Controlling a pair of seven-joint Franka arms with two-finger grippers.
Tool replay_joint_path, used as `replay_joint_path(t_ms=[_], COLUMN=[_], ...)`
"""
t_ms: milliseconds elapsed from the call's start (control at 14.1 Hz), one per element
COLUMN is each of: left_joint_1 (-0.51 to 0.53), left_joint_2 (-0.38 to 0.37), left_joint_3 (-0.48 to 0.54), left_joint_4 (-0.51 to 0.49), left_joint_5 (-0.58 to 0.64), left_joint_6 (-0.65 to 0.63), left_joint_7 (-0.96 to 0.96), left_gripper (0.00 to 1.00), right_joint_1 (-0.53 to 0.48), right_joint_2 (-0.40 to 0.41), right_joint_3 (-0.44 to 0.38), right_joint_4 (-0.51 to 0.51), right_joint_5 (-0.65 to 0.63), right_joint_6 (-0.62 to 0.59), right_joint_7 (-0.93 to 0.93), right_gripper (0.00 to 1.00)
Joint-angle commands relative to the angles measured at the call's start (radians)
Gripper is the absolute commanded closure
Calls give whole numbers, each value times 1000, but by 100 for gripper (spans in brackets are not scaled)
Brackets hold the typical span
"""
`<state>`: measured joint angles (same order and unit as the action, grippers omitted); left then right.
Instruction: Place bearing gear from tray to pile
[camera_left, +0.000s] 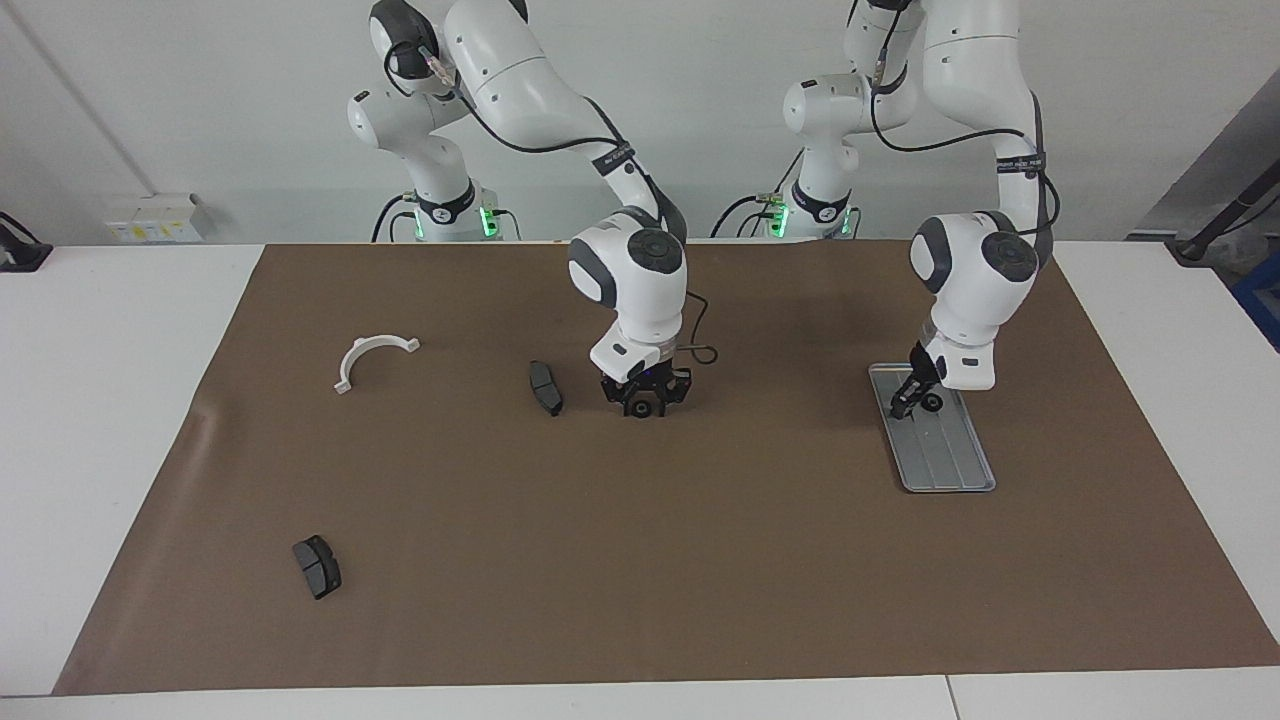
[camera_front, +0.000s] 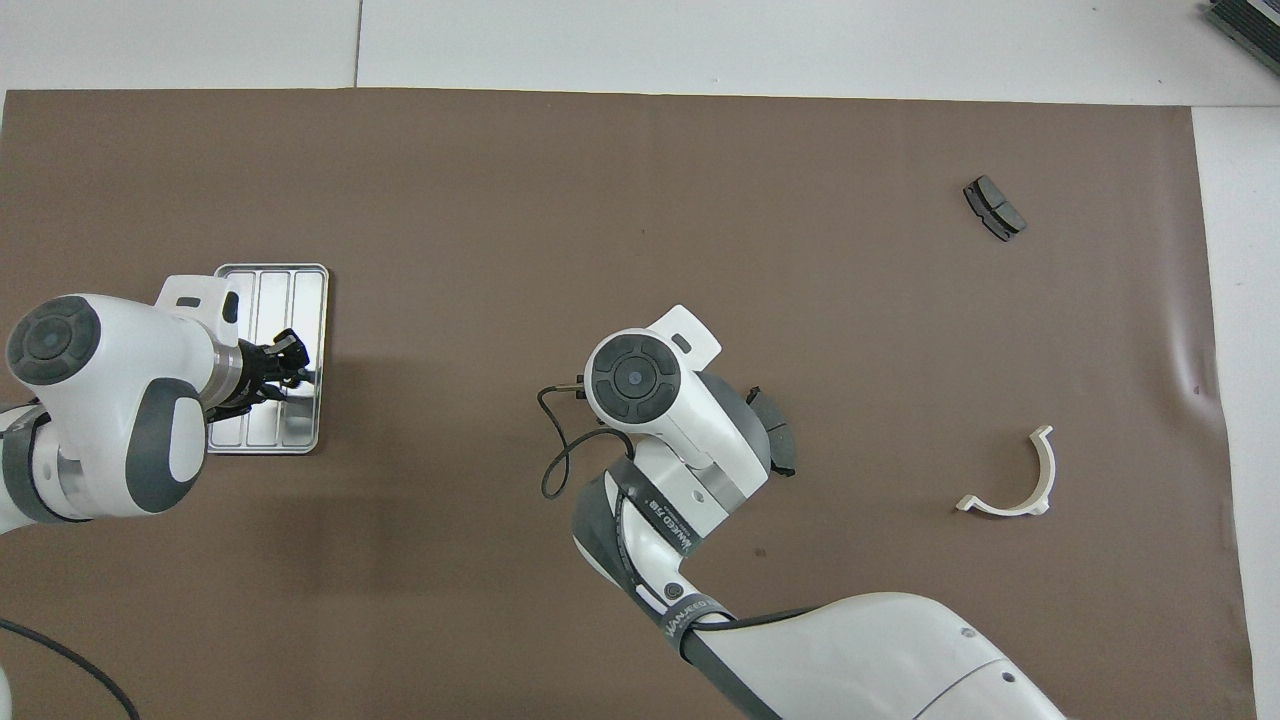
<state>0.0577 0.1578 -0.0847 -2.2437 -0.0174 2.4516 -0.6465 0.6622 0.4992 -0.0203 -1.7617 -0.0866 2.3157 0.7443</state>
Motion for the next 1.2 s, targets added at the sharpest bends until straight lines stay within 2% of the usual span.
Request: replay_joint_path(t_ms=[0, 71, 354, 566, 779, 1132], left_joint_1=[-2, -2, -9, -16, -59, -246], left_joint_2=[2, 2, 5, 26, 49, 48], left_joint_3=[5, 5, 5, 5, 5, 5], left_joint_4=[-16, -13, -1, 86, 220, 249], left_joint_5=[5, 5, 5, 5, 5, 11], left_joint_6=[27, 27, 20, -51, -184, -203], left_joint_7=[-10, -10, -7, -10, -22, -165], left_gripper=[77, 79, 83, 84, 84, 84], right_joint_1=[-1, -1, -4, -62, -177, -448], right_joint_2=[-7, -7, -11, -92, -186, -199], right_joint_3=[-1, -1, -3, -4, -4, -3], right_joint_4=[-21, -21, -10, -12, -15, -25], right_joint_5=[-21, -21, -19, -19, -19, -13], right_joint_6=[-16, -15, -21, -67, -140, -141], right_joint_7=[21, 21, 23, 15, -72, -385], right_gripper=[86, 100, 100, 100, 100, 100])
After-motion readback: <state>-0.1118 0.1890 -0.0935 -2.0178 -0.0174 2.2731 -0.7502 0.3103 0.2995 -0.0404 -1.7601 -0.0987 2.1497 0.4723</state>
